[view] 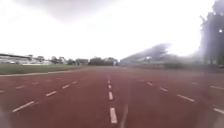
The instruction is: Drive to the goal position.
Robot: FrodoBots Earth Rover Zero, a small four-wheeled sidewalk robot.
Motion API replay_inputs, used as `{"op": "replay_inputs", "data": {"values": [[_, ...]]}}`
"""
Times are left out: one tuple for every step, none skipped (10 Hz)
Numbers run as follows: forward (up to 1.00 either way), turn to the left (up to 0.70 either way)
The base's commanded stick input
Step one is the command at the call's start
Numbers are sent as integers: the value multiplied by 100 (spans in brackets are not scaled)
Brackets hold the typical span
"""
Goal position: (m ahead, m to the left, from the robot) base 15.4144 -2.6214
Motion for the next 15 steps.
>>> {"op": "replay_inputs", "data": {"values": [[45, 0], [45, 0], [45, 0], [45, 0], [45, 0], [45, -27], [45, -27], [45, -27], [45, -27], [45, -27], [45, -27], [45, -27], [45, -27], [45, -27], [45, -27]]}}
